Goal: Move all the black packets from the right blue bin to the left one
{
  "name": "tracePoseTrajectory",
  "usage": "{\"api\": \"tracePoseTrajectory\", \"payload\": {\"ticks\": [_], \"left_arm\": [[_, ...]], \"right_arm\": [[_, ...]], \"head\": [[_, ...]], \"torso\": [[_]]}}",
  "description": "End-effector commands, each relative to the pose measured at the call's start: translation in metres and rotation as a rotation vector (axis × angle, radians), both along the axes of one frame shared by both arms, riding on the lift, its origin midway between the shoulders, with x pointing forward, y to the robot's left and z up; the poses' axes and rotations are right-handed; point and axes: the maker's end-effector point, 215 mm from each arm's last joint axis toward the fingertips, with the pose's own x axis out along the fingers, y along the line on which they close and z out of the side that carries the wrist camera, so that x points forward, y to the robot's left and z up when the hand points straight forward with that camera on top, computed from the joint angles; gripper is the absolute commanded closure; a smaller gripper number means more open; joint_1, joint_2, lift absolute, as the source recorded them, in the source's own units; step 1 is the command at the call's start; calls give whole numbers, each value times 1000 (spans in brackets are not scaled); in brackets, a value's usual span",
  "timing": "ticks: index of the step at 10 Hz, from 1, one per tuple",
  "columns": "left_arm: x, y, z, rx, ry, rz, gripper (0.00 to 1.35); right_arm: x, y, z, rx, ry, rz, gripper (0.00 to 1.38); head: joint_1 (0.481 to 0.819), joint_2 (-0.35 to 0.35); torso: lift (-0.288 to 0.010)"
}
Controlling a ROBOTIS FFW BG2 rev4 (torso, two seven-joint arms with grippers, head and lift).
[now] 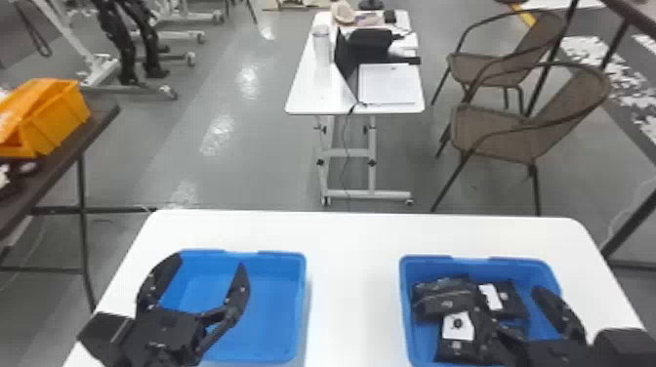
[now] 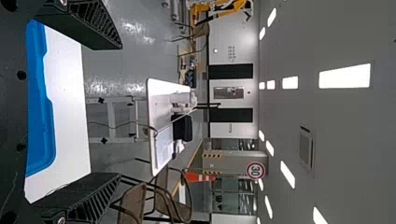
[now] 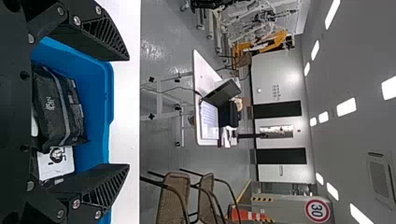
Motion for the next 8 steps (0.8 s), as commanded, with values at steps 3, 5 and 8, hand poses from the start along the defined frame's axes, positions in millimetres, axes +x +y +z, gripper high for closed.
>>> {"api": "tracePoseTrajectory", "payload": {"ticks": [3,5,8], "left_arm": [[0,-3,0,-15,-1,7,42],[0,-2,0,-15,-1,8,62],[0,-3,-1,-16,0,7,84]], "right_arm": [[-1,0,-3,8,7,-4,216],[-1,-1,-3,9,9,-4,217],[0,-1,-8,16,24,-4,220]], "head": [[695,83],[695,83],[695,82]], "torso": [[0],[0],[0]]}}
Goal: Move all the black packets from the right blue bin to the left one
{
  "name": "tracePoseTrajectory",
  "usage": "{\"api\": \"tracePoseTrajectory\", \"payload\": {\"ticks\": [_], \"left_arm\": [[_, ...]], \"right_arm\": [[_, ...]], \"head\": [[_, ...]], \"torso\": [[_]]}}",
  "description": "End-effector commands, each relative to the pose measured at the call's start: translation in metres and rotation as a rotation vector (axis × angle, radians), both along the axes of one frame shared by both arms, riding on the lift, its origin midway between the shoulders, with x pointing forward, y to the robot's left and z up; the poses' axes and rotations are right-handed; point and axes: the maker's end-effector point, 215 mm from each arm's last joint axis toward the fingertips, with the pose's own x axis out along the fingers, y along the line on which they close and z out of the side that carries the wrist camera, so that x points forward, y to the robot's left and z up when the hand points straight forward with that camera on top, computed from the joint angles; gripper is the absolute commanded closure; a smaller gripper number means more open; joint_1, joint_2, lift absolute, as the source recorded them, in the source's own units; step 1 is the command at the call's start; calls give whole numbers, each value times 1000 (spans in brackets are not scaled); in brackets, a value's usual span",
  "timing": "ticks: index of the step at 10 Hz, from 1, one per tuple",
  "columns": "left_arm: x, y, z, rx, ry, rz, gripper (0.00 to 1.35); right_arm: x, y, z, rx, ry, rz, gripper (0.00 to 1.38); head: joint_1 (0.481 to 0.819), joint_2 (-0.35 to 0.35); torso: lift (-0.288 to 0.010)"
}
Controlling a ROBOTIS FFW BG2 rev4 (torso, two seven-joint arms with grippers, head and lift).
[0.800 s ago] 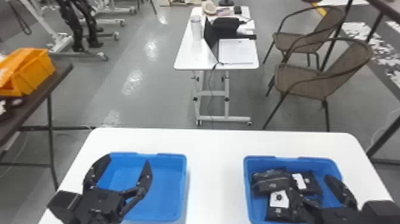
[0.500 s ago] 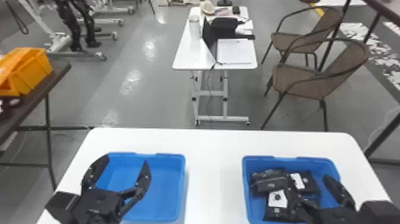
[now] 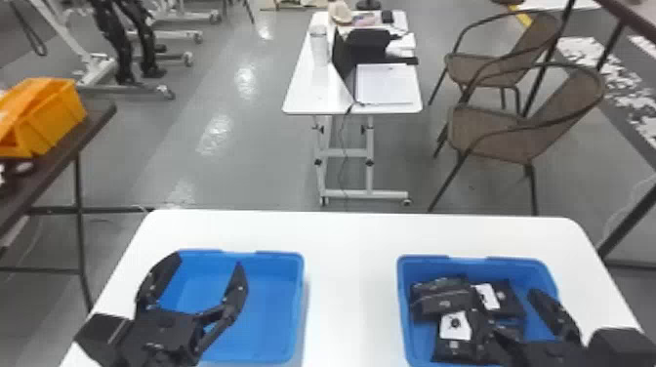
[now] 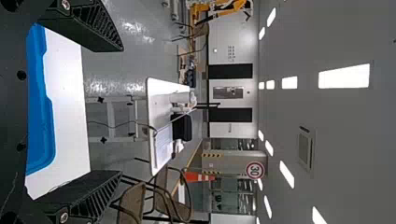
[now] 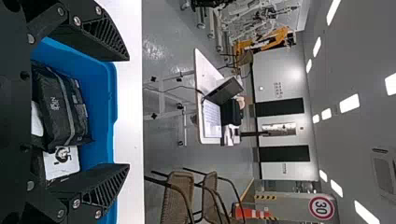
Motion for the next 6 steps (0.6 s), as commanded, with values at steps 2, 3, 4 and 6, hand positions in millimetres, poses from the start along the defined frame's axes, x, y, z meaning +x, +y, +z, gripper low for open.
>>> {"api": "tracePoseTrajectory", "payload": {"ticks": [2,3,4,6], "left_arm": [[0,-1,0,-15,0,10,87],[2,-2,2,-16,-6,8,87],[3,-3,2,-17,-5,7,88],[2,-2,1,-16,-3,9,88]], "right_arm": [[15,-9,-22,-5,45,-9,220],[21,-6,-38,2,95,6,220],[22,-6,-55,-3,144,9,220],[41,-12,-74,-26,200,9,220]], "head": [[695,79],[695,74],[695,72],[695,70]], "torso": [[0],[0],[0],[0]]}}
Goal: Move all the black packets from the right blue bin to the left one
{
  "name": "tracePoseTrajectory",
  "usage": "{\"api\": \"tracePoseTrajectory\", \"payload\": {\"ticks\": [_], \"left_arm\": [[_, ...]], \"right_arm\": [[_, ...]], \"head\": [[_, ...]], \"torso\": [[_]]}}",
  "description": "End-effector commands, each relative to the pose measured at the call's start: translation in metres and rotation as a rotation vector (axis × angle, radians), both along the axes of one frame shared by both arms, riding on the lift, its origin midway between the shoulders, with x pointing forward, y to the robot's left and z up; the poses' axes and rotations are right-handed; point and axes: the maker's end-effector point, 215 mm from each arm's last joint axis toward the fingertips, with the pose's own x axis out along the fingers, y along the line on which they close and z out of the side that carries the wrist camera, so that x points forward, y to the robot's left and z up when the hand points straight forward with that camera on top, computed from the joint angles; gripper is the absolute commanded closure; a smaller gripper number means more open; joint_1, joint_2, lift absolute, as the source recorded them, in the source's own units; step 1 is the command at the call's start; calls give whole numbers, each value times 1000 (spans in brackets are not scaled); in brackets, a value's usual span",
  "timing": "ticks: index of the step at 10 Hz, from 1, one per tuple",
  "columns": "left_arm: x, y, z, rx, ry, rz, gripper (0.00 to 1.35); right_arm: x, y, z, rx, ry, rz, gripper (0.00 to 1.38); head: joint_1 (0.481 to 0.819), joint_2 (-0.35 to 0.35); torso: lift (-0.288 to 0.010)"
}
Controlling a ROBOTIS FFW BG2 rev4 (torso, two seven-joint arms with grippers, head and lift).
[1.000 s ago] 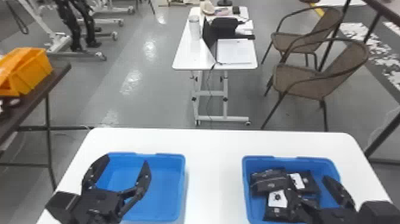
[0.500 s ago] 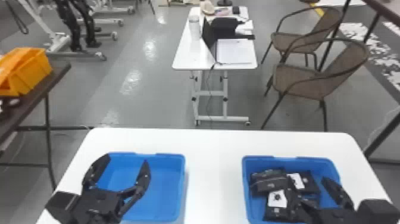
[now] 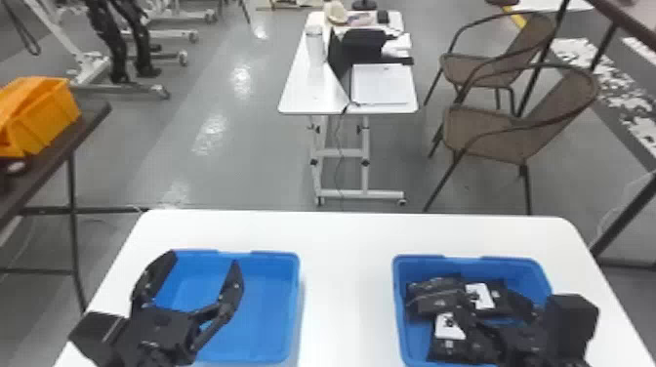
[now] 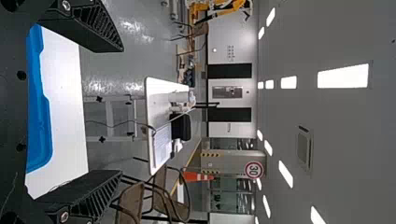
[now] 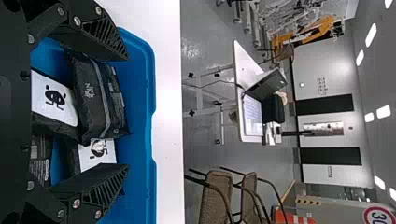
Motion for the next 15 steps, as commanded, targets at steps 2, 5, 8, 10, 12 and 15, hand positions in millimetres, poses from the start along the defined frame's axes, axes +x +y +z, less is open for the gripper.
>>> {"api": "tracePoseTrajectory", "payload": {"ticks": [2,5,8,10,12,15], "left_arm": [[1,-2,1,-14,-4,8,87],[2,-3,1,-14,-7,7,88],[2,-2,1,-14,-9,8,88],[4,-1,4,-11,-19,9,88],[4,0,4,-11,-21,11,88],[4,0,3,-17,-22,13,88]], "right_arm": [[28,2,-21,-23,51,39,220],[48,17,-51,-29,121,114,216],[66,31,-77,-58,179,182,214],[62,29,-99,-73,236,194,220],[51,31,-117,-66,303,228,614],[39,36,-110,30,282,196,1082]], "head": [[695,64],[695,70],[695,86],[695,97],[695,97],[695,103]], "torso": [[0],[0],[0],[0],[0],[0]]}}
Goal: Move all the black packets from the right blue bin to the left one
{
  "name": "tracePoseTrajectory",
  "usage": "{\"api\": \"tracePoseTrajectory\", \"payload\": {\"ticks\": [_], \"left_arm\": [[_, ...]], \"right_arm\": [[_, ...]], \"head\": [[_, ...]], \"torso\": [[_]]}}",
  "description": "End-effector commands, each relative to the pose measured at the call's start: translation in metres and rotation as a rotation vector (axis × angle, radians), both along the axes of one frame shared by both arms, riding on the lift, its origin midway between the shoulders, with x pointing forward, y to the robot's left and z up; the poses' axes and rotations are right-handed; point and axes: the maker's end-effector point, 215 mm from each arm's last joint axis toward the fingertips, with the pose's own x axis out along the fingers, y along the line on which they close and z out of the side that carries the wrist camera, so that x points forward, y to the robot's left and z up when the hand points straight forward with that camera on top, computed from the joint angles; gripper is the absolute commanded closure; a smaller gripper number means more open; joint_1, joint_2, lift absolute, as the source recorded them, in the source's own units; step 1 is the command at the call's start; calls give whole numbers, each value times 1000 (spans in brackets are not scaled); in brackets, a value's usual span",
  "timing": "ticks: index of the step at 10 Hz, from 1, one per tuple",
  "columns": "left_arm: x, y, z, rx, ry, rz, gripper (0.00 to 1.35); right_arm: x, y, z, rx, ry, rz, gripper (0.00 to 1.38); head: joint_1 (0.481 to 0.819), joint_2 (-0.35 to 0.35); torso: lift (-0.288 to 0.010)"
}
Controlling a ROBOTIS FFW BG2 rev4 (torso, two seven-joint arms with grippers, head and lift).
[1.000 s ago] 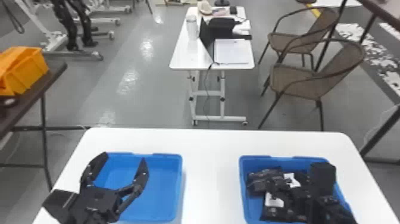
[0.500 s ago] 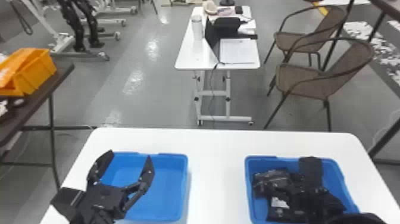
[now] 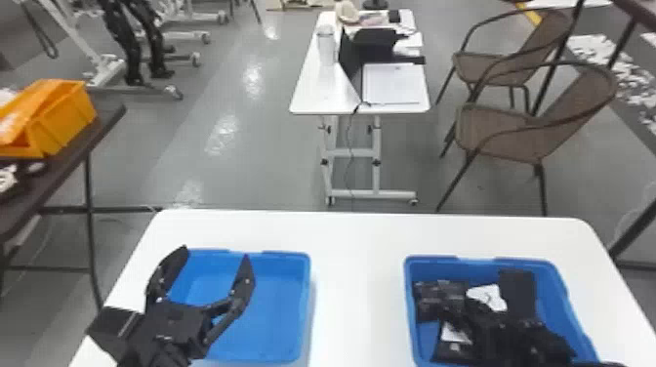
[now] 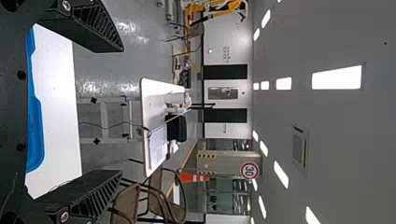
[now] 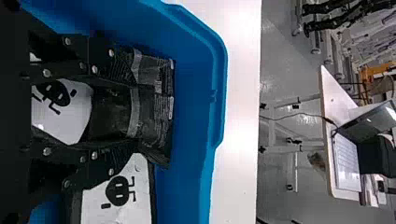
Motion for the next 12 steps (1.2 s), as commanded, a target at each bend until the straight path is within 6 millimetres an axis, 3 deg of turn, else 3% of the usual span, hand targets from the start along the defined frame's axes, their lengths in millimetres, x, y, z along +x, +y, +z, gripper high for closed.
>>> {"api": "tracePoseTrajectory", "payload": {"ticks": [1,4,7,8,10,12], "left_arm": [[-1,-2,-1,-18,-1,8,88],[-1,-2,-2,-25,-1,9,88],[2,-4,0,-22,-7,5,88],[4,-2,4,-15,-15,8,88],[16,7,19,-27,-46,24,88],[34,10,37,-113,-79,38,88]], "right_arm": [[-3,3,13,30,-29,-12,1095],[-2,2,54,80,-111,-38,1131],[-13,-4,131,123,-181,-30,1131],[-11,4,154,172,-203,-3,1131],[21,67,205,389,-277,162,1131],[43,136,225,564,-326,305,1131]], "head": [[695,105],[695,110],[695,103],[695,102],[695,126],[695,210]], "torso": [[0],[0],[0],[0],[0],[0]]}}
